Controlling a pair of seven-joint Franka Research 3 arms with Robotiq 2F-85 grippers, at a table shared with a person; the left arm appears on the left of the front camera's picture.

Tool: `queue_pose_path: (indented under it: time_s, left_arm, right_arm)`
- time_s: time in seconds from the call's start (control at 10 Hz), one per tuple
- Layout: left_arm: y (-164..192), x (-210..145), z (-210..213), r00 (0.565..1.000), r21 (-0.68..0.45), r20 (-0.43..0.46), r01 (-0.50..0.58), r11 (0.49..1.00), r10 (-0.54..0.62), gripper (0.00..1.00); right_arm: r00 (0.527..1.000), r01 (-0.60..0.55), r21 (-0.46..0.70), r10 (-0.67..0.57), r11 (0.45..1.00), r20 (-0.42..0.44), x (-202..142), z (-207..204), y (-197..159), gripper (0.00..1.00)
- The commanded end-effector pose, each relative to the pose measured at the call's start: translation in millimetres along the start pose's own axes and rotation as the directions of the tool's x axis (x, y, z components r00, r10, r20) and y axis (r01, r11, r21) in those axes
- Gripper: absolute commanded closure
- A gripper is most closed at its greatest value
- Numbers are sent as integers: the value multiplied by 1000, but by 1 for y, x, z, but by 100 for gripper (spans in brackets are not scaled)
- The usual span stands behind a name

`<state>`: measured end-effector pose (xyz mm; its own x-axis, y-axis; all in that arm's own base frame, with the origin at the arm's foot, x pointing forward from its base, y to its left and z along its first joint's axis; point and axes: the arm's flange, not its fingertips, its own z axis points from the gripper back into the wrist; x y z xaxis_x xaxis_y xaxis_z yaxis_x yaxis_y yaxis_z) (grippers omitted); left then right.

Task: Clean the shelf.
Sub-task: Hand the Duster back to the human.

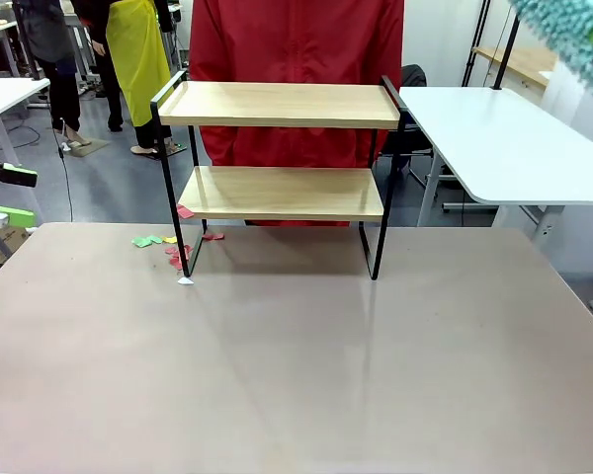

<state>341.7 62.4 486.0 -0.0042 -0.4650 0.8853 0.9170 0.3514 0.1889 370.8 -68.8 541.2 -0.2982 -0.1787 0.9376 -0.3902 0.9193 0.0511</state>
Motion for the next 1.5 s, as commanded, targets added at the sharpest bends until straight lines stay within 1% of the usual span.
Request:
queue_pose_path:
  time_s: [0.0,0.2,0.4,0.6,0.7,0.8,0.9,1.4]
  left_arm:
    - [3,0,-3,999,9,28,23,1000,-24,0]
    - [3,0,-3,999,9,28,23,1000,-24,0]
    - [3,0,-3,999,9,28,23,1000,-24,0]
    - [3,0,-3,999,9,28,23,1000,-24,0]
    - [3,0,-3,999,9,28,23,1000,-24,0]
    - [3,0,-3,999,9,28,23,1000,-24,0]
    - [3,0,-3,999,9,28,23,1000,-24,0]
    - [3,0,-3,999,9,28,23,1000,-24,0]
  right_arm:
    - [993,-30,-115,17,993,-113,-35,83,43,84]
    - [968,-60,-176,14,983,-249,-48,94,27,84]
    - [925,-86,-205,2,975,-379,-74,108,21,84]
    - [894,-85,-200,-14,976,-447,-91,117,23,84]
    - [884,-96,-204,-11,974,-468,-98,119,23,84]
    - [873,-64,-168,-26,984,-487,-107,113,24,84]
    - [891,-42,-221,-64,974,-449,-79,44,-5,84]
    - [891,-42,-221,-64,974,-449,-79,44,-5,84]
